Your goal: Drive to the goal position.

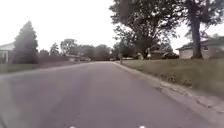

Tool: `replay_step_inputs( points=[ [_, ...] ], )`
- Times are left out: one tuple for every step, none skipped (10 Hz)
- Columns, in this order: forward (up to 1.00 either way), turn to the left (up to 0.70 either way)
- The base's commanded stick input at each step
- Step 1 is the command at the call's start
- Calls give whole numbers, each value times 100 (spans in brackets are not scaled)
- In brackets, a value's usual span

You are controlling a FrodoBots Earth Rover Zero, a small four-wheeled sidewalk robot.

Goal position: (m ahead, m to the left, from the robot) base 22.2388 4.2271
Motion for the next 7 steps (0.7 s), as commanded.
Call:
replay_step_inputs(
  points=[
    [100,1],
    [100,2],
    [100,3],
    [100,3],
    [100,3],
    [100,5],
    [100,7]
  ],
)
